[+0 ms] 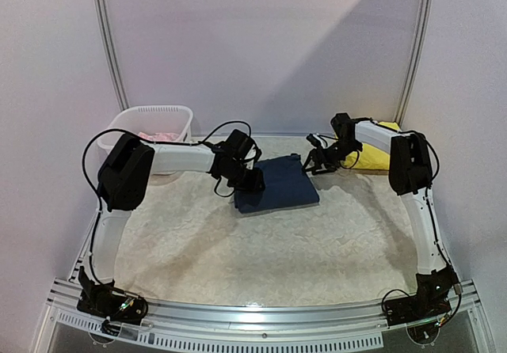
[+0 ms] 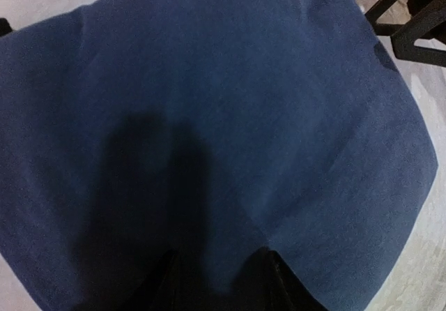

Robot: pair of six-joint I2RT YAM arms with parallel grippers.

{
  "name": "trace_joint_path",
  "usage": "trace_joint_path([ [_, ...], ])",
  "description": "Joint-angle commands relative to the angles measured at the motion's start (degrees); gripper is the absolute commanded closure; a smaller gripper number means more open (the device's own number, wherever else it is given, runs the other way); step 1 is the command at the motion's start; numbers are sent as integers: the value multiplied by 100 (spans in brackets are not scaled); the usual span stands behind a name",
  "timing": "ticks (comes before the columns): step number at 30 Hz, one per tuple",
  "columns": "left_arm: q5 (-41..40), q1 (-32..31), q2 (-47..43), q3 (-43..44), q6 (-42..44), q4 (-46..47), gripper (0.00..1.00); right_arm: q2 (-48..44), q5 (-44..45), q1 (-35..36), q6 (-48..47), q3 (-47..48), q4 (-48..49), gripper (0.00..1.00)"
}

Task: Fold and stack the mixed laundry pile
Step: Fold the 2/3-rectangle-folded tank top at the center of the board, then pick up the square-folded tank top from the center of the board.

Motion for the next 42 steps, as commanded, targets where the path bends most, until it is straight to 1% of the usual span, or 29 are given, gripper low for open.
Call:
trace_joint_path([
  [1, 33, 72, 209, 275, -199, -211, 60, 536, -74, 324, 279, 137, -251, 33],
  [7, 71, 112, 393, 369, -234, -339, 62, 750, -130, 524, 720, 131, -173, 34],
  [11, 131, 112, 499, 429, -242, -383, 64, 823, -255, 542, 979, 141, -13, 39],
  [14, 168, 112, 542, 419, -259, -336, 64, 831, -486, 566, 1117, 172, 86, 49],
  [17, 157, 112, 526, 405, -210, -325, 65, 874, -306, 649, 951, 435, -180, 57],
  [18, 145, 112, 496, 403, -131, -326, 64, 887, -206, 671, 874, 521, -303, 62],
  [22, -75, 128, 183, 284, 114, -379, 62, 810, 61, 664, 229, 786, -812, 89],
  [24, -192, 130, -85, 115, 168, -383, 60, 645, 278, 651, -186, 890, -1067, 98],
  [25, -259, 130, -245, 9, 196, -365, 59, 564, 420, 637, -429, 923, -1179, 100],
  [29, -570, 130, -949, -549, 271, -262, 58, 63, 919, 539, -919, 998, -1427, 100],
  [35, -713, 75, -1843, -1351, 221, -90, 58, -526, 1272, 240, -1024, 1366, -1540, 100],
  [37, -714, 16, -2038, -1544, 197, -79, 58, -608, 1428, 151, -1037, 1541, -1527, 100],
  [42, -1090, -219, -2286, -1718, 245, -248, 58, -653, 1779, -142, -1060, 1930, -1400, 100],
])
